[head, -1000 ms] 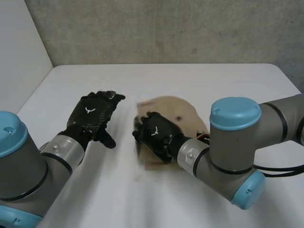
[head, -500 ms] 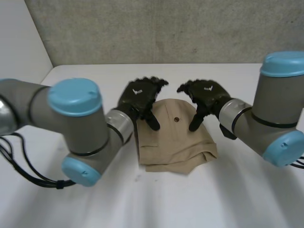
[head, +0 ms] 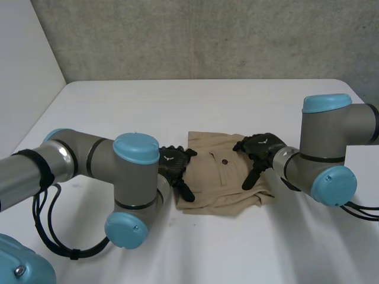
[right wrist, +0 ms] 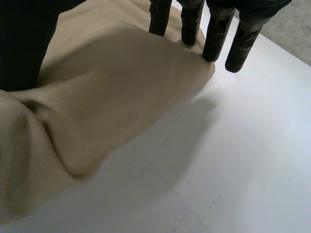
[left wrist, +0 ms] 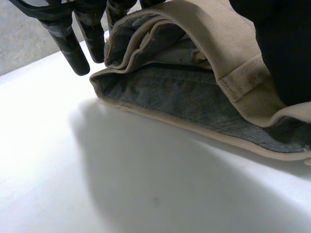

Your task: Fold the shorts.

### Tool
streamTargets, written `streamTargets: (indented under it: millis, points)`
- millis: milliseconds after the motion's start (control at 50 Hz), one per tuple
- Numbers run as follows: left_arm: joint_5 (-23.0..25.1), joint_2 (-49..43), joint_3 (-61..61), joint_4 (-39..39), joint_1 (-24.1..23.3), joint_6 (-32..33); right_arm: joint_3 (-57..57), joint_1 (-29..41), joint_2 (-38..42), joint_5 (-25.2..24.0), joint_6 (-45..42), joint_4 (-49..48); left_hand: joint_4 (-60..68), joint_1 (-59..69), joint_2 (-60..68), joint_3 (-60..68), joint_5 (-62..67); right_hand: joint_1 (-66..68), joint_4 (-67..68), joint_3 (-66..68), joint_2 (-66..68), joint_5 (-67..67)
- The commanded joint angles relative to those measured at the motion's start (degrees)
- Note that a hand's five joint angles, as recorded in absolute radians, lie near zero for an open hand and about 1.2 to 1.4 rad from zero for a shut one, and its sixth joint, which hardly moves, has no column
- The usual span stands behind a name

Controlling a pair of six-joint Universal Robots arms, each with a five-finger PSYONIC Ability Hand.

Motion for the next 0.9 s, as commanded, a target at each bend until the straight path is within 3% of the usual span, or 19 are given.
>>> streamTargets:
  millis: [20, 180, 240, 340, 400, 460, 540, 660, 900]
  points:
    - [1.8, 4.24, 0.23, 0.47, -0.62, 1.24, 1.31, 0.66, -6.48, -0.65, 2.0, -0.57, 0.41, 1.09, 0.61, -0.14, -0.53, 1.85, -3.24, -1.26, -0.64, -3.06]
    - [1.72, 18.22, -0.47, 0.47, -0.89, 0.8, 1.85, 0.31, -16.88, 0.23, 9.48, -3.65, -0.94, -0.26, -0.74, -1.49, -1.88, 1.85, -3.24, -1.26, -0.64, -3.06]
    - [1.37, 22.63, -0.56, 0.38, -0.01, 0.63, 1.93, 0.04, -21.71, 2.78, 12.38, -5.32, -0.94, -0.26, -0.74, -1.49, -1.88, 1.85, -3.24, -1.26, -0.64, -3.06]
    - [1.1, 30.53, -0.73, -2.07, 5.34, -0.69, 3.16, -0.66, -29.95, 14.44, 15.37, -6.37, -0.1, 0.58, 0.1, -0.65, -1.04, 1.85, -3.24, -1.26, -0.64, -3.06]
    - [1.19, 33.34, -0.82, -6.1, 8.95, -2.27, 3.95, -0.75, -31.9, 16.66, 15.02, -5.94, 0.07, 0.75, 0.27, -0.48, -0.87, 1.85, -3.24, -1.26, -0.64, -3.06]
    - [2.06, 37.55, -0.73, -13.65, 13.95, -5.77, 4.57, -0.92, -32.78, 16.84, 14.84, -5.58, -0.6, 0.08, -0.4, -1.15, -1.54, 1.85, -3.24, -1.26, -0.64, -3.06]
    - [4.61, 39.15, -1.52, -18.94, 16.43, -7.37, 6.77, -1.01, -35.07, 16.32, 14.05, -3.65, -1.1, -0.42, -0.91, -1.65, -2.04, 1.85, -3.24, -1.26, -0.64, -3.06]
    - [7.6, 40.64, -2.93, -19.83, 17.13, -7.63, 8.09, -1.36, -35.69, 14.29, 13.79, -3.12, -1.61, -0.93, -1.41, -2.16, -2.55, 1.85, -3.24, -1.26, -0.64, -3.06]
    - [7.69, 40.82, -4.07, -19.83, 17.04, -7.72, 9.32, -1.27, -35.69, 13.68, 13.44, -3.3, -1.61, -0.93, -1.41, -2.16, -2.55, 1.85, -3.24, -1.26, -0.64, -3.06]
